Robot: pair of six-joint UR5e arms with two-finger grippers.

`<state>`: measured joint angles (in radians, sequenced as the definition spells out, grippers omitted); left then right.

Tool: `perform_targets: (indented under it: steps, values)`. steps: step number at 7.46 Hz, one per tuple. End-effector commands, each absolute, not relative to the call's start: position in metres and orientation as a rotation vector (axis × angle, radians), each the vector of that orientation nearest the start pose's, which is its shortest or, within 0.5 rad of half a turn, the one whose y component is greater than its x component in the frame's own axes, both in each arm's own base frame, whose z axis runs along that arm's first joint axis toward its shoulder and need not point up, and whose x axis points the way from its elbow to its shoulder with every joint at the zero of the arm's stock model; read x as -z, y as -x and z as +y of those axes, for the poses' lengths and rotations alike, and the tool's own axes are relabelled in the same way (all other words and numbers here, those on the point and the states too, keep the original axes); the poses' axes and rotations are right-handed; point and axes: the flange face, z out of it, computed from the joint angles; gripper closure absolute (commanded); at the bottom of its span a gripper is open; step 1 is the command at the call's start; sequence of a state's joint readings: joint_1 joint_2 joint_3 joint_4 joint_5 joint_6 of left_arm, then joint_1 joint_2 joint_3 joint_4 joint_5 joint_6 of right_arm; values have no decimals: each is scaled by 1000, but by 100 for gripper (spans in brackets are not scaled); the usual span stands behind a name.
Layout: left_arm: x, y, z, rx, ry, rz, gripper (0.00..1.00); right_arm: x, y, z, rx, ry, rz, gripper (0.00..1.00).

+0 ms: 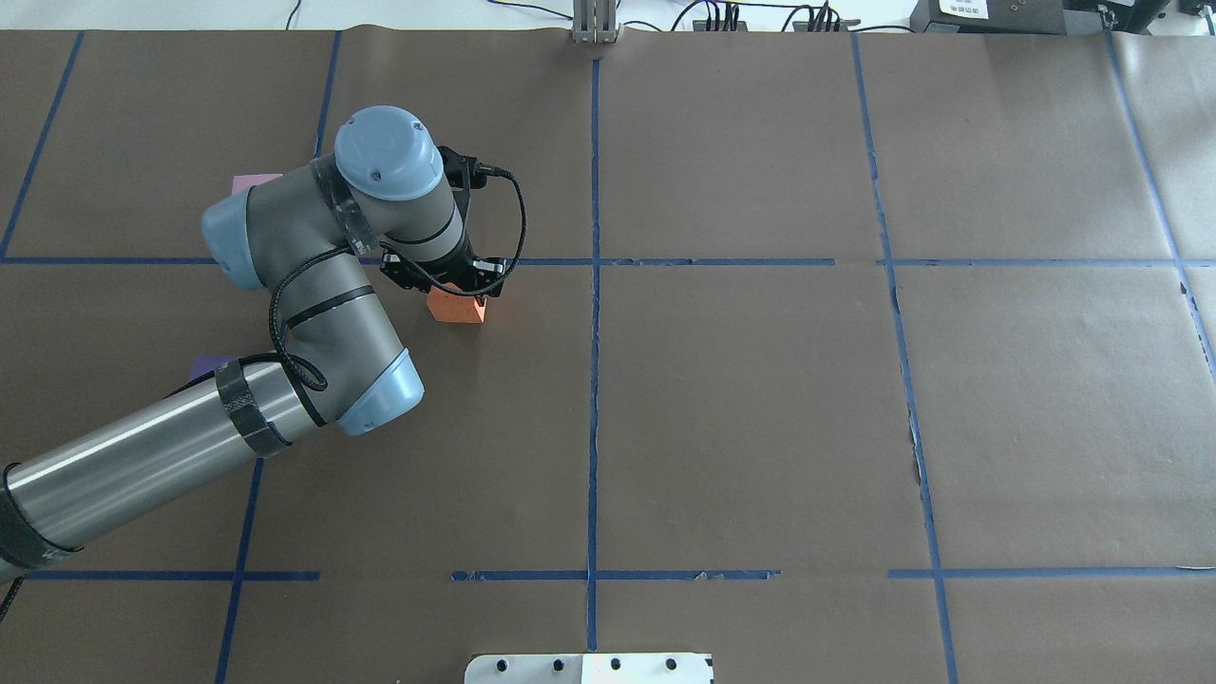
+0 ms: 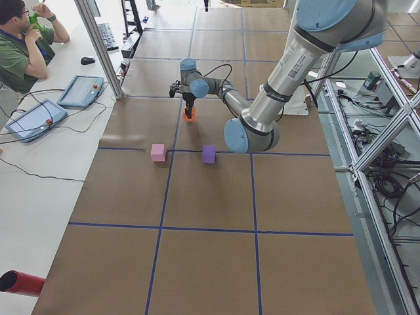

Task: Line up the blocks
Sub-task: 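Carry the orange cube with the left gripper toward the pink cube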

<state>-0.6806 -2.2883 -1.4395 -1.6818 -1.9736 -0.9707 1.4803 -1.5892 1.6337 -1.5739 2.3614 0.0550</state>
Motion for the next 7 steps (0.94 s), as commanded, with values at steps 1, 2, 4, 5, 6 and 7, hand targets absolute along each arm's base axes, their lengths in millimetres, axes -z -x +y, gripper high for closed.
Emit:
perform_targets:
  steps: [1, 2, 4, 5, 6, 7]
  values:
    - [-239, -474, -530, -54, -93, 771, 100, -636, -18, -490, 50, 18, -791, 0]
    - [-250, -451, -525, -86, -118, 770, 100, -636, -18, -490, 50, 18, -791, 0]
    - [-289, -387, -543, -192, -178, 749, 100, -636, -18, -490, 50, 18, -791, 0]
    - [-319, -363, -550, -224, -188, 739, 100, -636, -18, -490, 51, 18, -791, 0]
    - [-355, -340, -548, -216, -211, 744, 100, -636, -18, -490, 50, 18, -791, 0]
    - [-373, -337, -541, -212, -198, 762, 100, -636, -18, -490, 50, 18, -791, 0]
